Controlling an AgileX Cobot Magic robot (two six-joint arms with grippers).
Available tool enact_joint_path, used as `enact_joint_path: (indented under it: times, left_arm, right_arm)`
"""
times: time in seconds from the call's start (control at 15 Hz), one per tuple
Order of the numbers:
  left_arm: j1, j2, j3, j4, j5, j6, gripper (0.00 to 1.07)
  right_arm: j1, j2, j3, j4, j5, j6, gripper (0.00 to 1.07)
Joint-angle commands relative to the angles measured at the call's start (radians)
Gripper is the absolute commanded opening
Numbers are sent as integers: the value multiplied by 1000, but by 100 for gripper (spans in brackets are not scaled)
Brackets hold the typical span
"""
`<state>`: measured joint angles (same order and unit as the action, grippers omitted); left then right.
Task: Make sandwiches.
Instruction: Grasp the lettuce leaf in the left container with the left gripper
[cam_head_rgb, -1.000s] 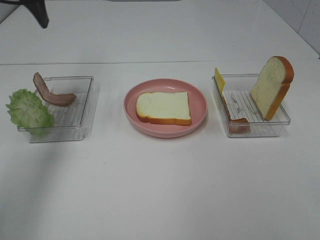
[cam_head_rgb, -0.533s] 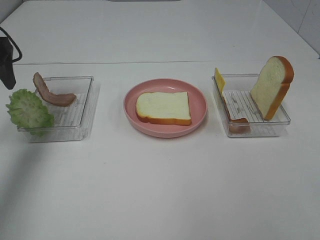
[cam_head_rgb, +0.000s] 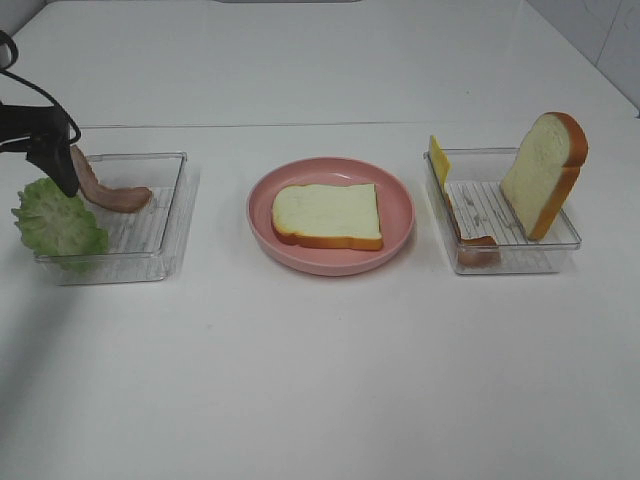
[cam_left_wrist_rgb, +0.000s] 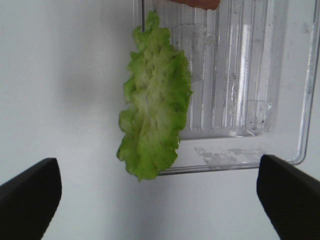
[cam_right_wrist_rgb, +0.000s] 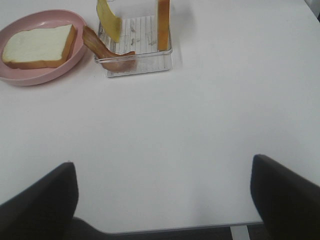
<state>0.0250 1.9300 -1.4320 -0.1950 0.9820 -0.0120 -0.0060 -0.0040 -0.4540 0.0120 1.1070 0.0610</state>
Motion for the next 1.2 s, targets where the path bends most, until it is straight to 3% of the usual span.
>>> enact_joint_path:
  times: [0.07, 0.8, 0.87, 1.2]
  left_arm:
    - [1, 46, 2, -8, -44, 12, 98]
    - [1, 125, -11, -5, -177, 30, 91]
    - [1, 125, -11, -7, -177, 26, 86]
    - [1, 125, -11, -20, -178, 23, 42]
  right_arm:
    - [-5, -32, 4, 3, -8, -5, 89]
    - [-5, -32, 4, 3, -8, -5, 89]
    - [-5, -32, 4, 3, -8, -5, 89]
    - [-5, -32, 4, 3, -8, -5, 89]
